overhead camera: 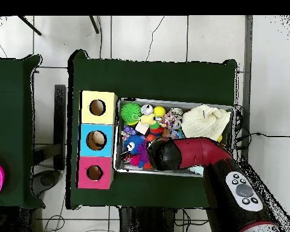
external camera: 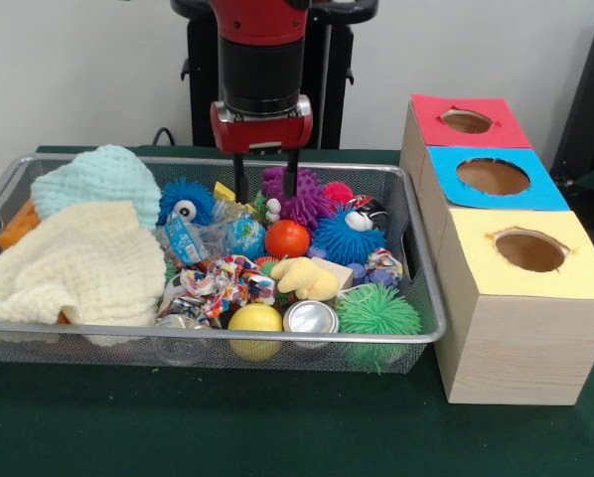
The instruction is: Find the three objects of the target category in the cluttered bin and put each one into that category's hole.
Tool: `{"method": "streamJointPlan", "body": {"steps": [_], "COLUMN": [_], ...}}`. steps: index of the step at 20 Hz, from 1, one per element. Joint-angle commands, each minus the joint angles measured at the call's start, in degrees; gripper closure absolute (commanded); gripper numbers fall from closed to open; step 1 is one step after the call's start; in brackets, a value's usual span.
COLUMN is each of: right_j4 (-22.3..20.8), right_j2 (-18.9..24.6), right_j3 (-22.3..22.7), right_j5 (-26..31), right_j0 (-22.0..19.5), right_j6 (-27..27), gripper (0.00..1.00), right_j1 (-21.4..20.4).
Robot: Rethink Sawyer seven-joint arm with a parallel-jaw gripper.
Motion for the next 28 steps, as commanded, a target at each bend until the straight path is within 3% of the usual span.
{"method": "streamJointPlan", "body": {"steps": [1,14,28], "right_j4": [2.8,6.0,9.7], "right_j2": [1.6,-0.1,-2.8], "right_j3": [-6.8,-15.3,-13.0], "right_j5": [2.3,4.5,5.4], "right_j0": [1.4,6.5,7.8], "right_j6": [4.2,6.1,6.5], "gripper": [0.00,0.00,0.00], "right_j1": [3.2,7.4,4.6]}}
